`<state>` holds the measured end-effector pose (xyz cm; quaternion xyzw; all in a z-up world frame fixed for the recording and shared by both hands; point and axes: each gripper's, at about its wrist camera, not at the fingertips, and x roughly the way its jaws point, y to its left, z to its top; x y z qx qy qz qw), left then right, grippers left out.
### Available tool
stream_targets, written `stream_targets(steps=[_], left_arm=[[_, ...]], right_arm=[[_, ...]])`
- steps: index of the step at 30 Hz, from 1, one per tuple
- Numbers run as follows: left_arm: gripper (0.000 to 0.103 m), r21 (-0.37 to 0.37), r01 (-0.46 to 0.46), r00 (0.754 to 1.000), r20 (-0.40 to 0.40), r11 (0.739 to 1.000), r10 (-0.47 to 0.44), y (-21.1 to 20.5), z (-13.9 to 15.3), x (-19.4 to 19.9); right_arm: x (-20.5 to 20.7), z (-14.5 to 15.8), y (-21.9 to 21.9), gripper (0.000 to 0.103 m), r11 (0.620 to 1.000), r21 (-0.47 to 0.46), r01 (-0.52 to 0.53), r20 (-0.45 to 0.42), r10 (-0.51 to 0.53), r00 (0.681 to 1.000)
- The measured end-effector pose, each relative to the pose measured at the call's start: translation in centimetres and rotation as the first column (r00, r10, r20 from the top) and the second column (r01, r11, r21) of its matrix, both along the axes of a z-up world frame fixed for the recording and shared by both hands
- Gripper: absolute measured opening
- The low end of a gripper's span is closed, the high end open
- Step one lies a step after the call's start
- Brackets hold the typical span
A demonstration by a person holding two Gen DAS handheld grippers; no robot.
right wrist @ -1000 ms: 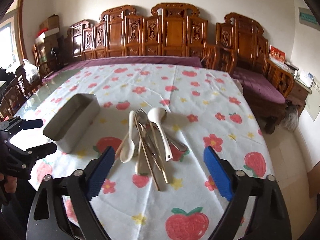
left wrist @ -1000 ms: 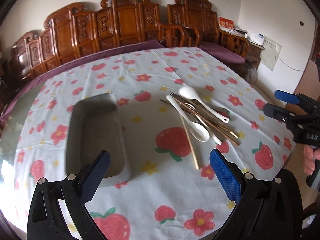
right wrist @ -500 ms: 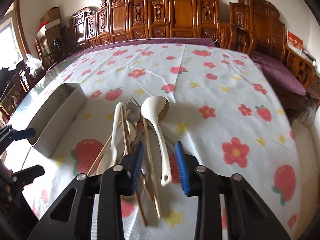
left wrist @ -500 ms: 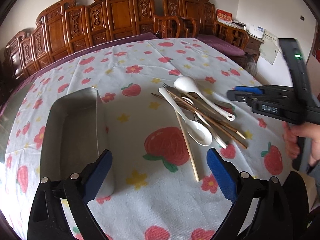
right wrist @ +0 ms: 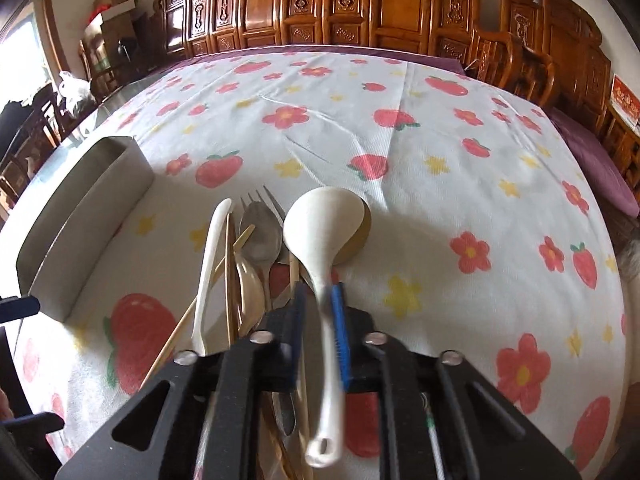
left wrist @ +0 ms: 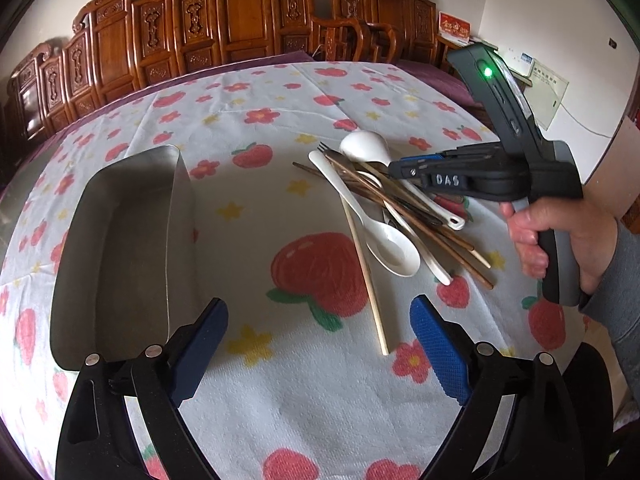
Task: Organize utensils
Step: 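Grasp the white plastic ladle with the right gripper and lift it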
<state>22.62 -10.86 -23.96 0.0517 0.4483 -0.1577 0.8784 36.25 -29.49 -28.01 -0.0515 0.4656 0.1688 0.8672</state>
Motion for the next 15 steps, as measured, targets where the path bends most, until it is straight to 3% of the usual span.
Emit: stream_targets(steps=[2,7,10,13,15], left_arm=[[0.089,0.003,0.002,1.000,-0.005,1.000,-0.002,-0.1,-0.2,0.0],[0.089,0.007,0.006,1.000,-0.009,1.000,-0.006,-0.7,-0.5,-0.2],[0.089,0.008,0.009,1.000,-0.007,1.000,-0.008,-1.0,-0.5,-0.4],[0.089,0.015,0.001,1.000,-0.005,1.000,-0.001,-0.9,-0.5,-0.3],[0.089,0.020,-0.007,1.000,-0.006,1.000,0.007,-0.8,-0.6,0.1]], right_arm=[[-0.2,0.0,-0.4,0.001,1.000,0.007,-0.001,-0.003,0.001,1.000],[-0.5,0.1,-1.2,0.001,1.000,0.026,-0.004,-0.011,0.005,1.000],[-0.2,0.2,-1.0,0.003,0.999,0.039,-0.014,-0.006,0.014,1.000],[0.4,0.0,-0.3,0.016,1.000,0.019,-0.023,-0.006,0.023,1.000],[0.7,-0.3,0.1,0.016,1.000,-0.009,-0.027,-0.007,0.027,1.000]])
